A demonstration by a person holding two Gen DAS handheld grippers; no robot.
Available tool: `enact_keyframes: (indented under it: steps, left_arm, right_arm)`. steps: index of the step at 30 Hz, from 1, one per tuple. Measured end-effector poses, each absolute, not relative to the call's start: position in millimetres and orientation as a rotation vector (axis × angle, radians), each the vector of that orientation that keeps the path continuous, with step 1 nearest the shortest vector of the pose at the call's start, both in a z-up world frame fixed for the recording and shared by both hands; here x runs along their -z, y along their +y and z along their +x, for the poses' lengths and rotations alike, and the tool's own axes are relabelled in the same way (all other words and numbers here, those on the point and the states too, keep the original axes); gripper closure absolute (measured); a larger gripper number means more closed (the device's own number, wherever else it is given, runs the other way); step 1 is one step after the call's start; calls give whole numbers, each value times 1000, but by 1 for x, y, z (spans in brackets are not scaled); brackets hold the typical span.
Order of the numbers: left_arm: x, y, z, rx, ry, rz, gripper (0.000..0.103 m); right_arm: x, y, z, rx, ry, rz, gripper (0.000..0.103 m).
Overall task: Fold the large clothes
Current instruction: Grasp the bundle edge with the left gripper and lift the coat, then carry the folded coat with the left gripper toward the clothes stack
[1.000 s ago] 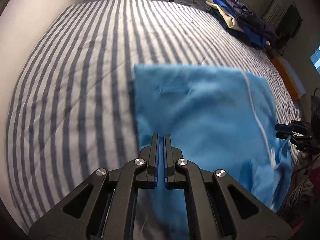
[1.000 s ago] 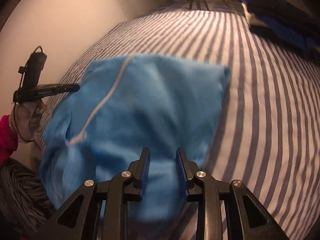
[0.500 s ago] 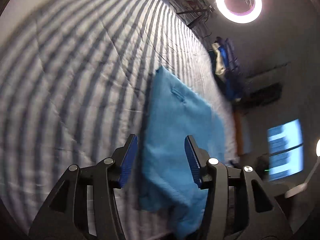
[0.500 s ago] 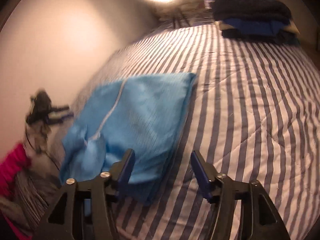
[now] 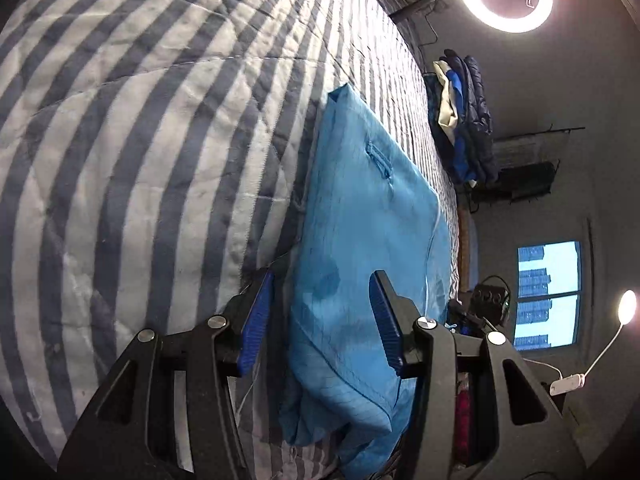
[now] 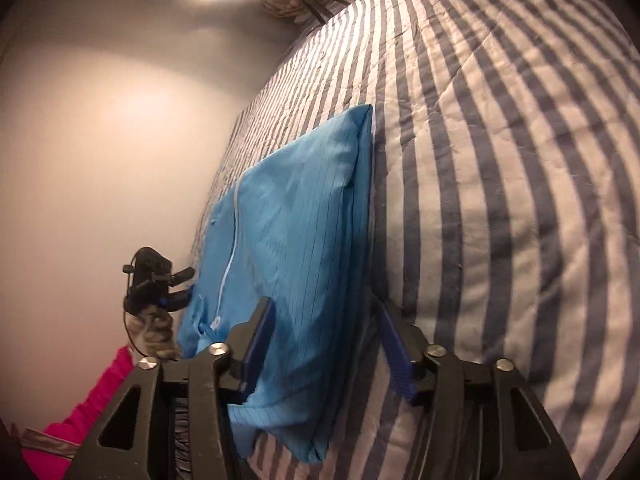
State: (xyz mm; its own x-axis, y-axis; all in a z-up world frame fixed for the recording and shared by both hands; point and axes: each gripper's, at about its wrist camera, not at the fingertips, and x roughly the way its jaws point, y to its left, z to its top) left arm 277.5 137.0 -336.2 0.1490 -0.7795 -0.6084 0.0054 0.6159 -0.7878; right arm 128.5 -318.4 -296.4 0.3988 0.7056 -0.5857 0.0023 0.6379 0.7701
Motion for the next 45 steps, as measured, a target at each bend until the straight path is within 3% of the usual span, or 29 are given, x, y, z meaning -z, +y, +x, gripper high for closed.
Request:
enact_keyframes:
  steps: [6,10,13,15,18,21,33,45]
  left_arm:
    - [338,113,293,682,1318,-755,54]
    - [335,96,301,674,1316,-710,55]
    - [334,86,302,644,1326,-663,72]
    - [329,79,301,630,1318,-626,82]
    - [315,69,295,629,1280,-537,92]
    - [297,57,287,624,1229,-431,96]
    - [217,3,257,712,1029,-264,99]
    - [145,-53,277,819,888,-246,99]
  right_arm:
    - [299,-315,127,-549,1068,831,64]
    - [296,-304,125,-557,1066,817,64]
    - [293,-296,118,-545,1077,801,68]
    - [289,-288,116,-514,1091,763,78]
    - [270,-275,108,-475,1085,679,91]
    - [246,-257,100,-438,1077,562,96]
    - [150,-200,54,-287,1002,203,99]
    - [57,-245,40,-126,904,35,99]
